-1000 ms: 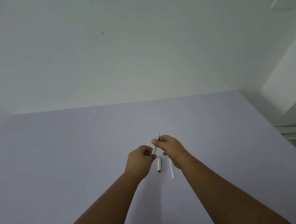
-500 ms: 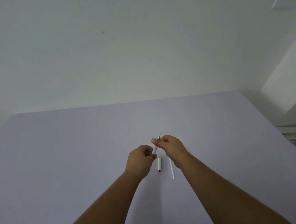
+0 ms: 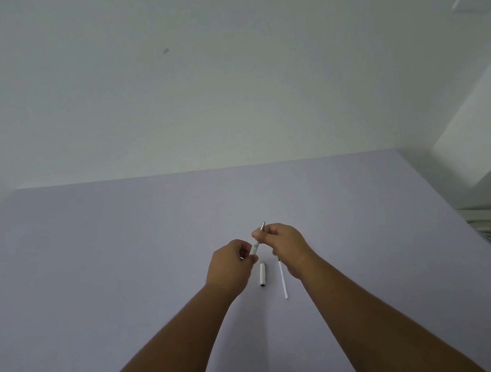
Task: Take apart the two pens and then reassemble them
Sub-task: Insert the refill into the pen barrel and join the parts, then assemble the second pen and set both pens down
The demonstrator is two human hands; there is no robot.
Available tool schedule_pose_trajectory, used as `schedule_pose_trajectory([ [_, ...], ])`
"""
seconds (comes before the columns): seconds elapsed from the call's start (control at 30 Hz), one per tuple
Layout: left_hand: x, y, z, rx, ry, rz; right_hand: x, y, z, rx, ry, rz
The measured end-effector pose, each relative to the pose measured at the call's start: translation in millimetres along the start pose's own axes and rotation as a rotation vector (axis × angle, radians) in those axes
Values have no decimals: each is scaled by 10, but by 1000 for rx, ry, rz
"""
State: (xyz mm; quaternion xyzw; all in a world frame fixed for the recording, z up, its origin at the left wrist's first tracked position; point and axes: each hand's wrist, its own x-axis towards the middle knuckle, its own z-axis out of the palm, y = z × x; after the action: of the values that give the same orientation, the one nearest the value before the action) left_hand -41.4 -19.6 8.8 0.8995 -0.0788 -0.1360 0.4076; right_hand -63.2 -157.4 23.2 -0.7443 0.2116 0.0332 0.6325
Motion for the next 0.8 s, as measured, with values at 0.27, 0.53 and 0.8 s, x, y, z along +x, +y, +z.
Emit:
schedule_pose_trajectory([
  [0.27,23,-28,36,-21,36,-52,107,9,52,-28,-12,54],
  [0.53,12,-219,29,-262,-1,-228,165,430,162,-756,111,209],
  [0.8,42,-441,81,-325,-16,-298,254,729,441,-874,129,207],
])
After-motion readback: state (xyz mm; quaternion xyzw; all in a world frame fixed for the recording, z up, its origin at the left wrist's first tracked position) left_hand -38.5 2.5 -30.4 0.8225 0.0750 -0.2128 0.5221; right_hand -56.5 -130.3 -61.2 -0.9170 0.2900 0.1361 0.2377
